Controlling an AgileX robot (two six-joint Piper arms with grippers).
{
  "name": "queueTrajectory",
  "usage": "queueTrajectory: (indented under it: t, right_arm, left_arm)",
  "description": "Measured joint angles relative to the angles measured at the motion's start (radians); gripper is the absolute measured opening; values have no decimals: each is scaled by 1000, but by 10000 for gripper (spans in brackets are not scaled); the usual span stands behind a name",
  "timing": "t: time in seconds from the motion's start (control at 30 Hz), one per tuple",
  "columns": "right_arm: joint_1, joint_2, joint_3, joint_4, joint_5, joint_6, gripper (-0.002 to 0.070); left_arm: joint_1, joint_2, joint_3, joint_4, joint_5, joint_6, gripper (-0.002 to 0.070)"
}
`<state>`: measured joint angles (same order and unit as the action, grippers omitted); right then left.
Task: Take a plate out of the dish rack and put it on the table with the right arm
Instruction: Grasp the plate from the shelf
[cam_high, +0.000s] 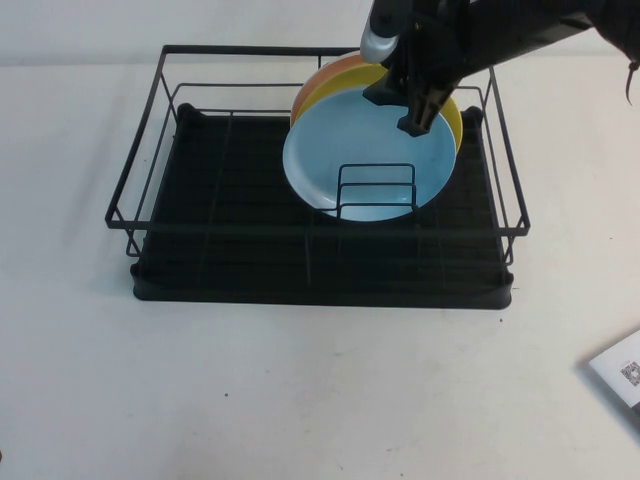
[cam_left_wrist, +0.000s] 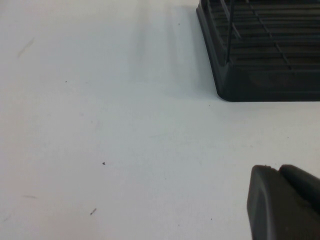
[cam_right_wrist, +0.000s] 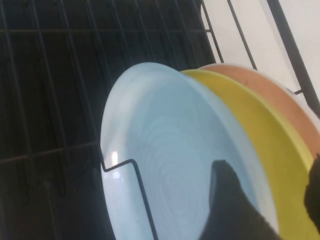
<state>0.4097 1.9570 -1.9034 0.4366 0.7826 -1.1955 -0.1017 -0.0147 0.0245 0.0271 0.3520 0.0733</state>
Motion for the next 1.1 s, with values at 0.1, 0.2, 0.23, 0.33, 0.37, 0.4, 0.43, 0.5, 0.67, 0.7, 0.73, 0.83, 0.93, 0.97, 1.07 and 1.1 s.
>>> queueTrajectory:
  t: [0.1,0.2,0.23,0.33,0.37,0.4,0.43,0.5,0.67,0.7,0.73,0.83,0.93,0.97,1.07,1.1]
  right_arm:
    - [0,22,0,0,-17,-11,300]
    - [0,42,0,-4,-28,-16,300]
    - [0,45,0,-7,-28,-16,300]
    - [0,53,0,-8,-30,-16,300]
    - [0,52,0,-8,-32,-16,300]
    - [0,55,0,-9,-37,-16,300]
    - [0,59,0,-9,-39,-16,300]
    - [0,65,0,-14,-47,-16,300]
    - [0,79,0,-16,-55,-17,274]
    - [0,79,0,-16,-57,-17,253]
    - [0,81,0,-18,-59,-17,232]
    - [0,81,0,-18,-72,-20,140]
    - [0,81,0,-35,-82,-29,71]
    - [0,81,0,-39,-82,-31,71]
    - [0,77,0,-41,-77,-33,71]
    - [0,70,0,-43,-72,-35,71]
  left_arm:
    - [0,0,0,0,0,0,-4]
    - [0,0,0,0,0,0,-4]
    - [0,0,0,0,0,0,-4]
    - [0,0,0,0,0,0,-4]
    - [0,0,0,0,0,0,-4]
    - [0,0,0,0,0,0,-4]
    - [0,0,0,0,0,0,-4]
    - [0,0,0,0,0,0,-4]
    - [0,0,0,0,0,0,-4]
    - [0,0,0,0,0,0,-4]
    - [0,0,0,0,0,0,-4]
    - [0,0,0,0,0,0,-4]
    - [0,0,0,0,0,0,-4]
    - [0,0,0,0,0,0,-4]
    - [0,0,0,0,0,0,-4]
    - [0,0,0,0,0,0,-4]
